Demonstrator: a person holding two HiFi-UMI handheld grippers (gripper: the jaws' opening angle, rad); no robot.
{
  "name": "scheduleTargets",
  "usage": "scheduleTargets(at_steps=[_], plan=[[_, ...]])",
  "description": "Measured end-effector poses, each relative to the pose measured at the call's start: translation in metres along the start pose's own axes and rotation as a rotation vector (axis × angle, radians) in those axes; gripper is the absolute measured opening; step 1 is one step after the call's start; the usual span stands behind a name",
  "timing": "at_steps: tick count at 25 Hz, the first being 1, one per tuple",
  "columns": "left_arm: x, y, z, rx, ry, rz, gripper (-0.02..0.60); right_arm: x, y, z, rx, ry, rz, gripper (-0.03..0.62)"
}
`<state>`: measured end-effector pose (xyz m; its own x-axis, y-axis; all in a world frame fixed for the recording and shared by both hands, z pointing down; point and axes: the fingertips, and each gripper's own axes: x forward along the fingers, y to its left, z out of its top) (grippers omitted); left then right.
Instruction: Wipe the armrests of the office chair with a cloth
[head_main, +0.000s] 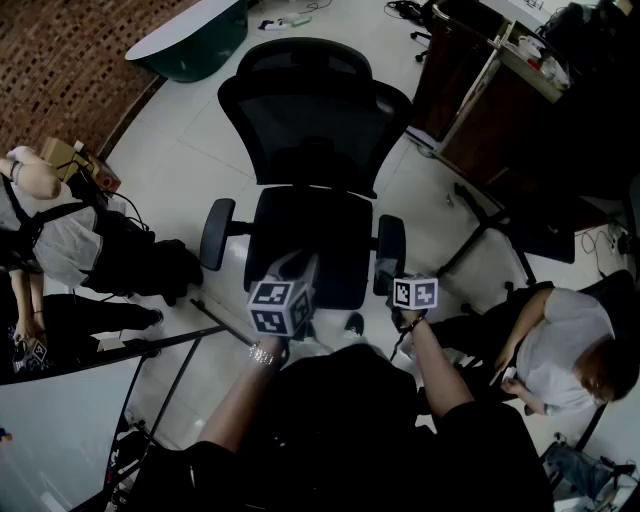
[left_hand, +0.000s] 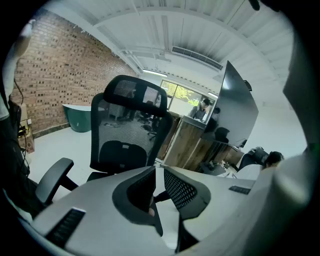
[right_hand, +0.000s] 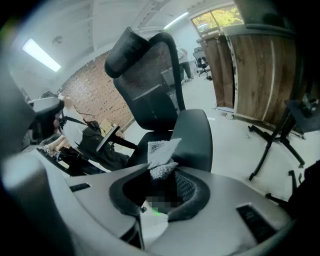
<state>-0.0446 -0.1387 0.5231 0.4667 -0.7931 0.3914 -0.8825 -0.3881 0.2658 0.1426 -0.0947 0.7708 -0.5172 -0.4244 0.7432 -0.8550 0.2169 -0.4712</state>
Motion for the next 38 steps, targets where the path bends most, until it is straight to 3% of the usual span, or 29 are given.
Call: scheduleTargets(at_steps=[4, 6, 9, 13, 16, 19, 22, 27, 35, 38], plan=[[0.010, -0.026, -0.006, -0.011, 0.001, -0.050, 0.058, -0.029, 0.008, -0.055, -0.002, 0.020, 0.064, 0.075], [0.012, -0.034, -0.009, -0.016, 0.002, -0.068, 0.058, -0.043, 0.012, -0.059, -0.003, -0.006, 0.088, 0.075], [0.008, -0.026, -0.006, -0.001, 0.003, -0.063, 0.058, -0.046, 0.017, -0.019, 0.004, -0.104, 0.112, 0.075], [-0.003, -0.010, -0.004, 0.001, 0.003, -0.027, 0.058, -0.034, -0.003, 0.063, -0.027, -0.187, 0.065, 0.075], [-0.013, 0.004, 0.004, -0.001, -0.016, 0.011, 0.058, -0.014, -0.030, 0.119, -0.038, -0.187, 0.003, 0.075], [-0.019, 0.014, 0.005, -0.008, -0.012, 0.041, 0.058, 0.013, -0.060, 0.141, -0.022, -0.113, -0.062, 0.075], [-0.022, 0.021, 0.001, -0.022, -0.005, 0.064, 0.058, 0.033, -0.080, 0.124, 0.002, -0.032, -0.110, 0.077], [-0.021, 0.027, -0.005, -0.031, 0.003, 0.071, 0.058, 0.017, -0.062, 0.078, 0.112, -0.109, -0.038, 0.078], [-0.013, 0.021, -0.004, -0.028, 0.001, 0.034, 0.058, -0.025, -0.012, -0.034, 0.097, -0.039, 0.025, 0.078], [-0.012, 0.021, -0.005, -0.030, 0.005, 0.028, 0.058, -0.033, 0.001, -0.054, 0.082, -0.003, 0.039, 0.077]])
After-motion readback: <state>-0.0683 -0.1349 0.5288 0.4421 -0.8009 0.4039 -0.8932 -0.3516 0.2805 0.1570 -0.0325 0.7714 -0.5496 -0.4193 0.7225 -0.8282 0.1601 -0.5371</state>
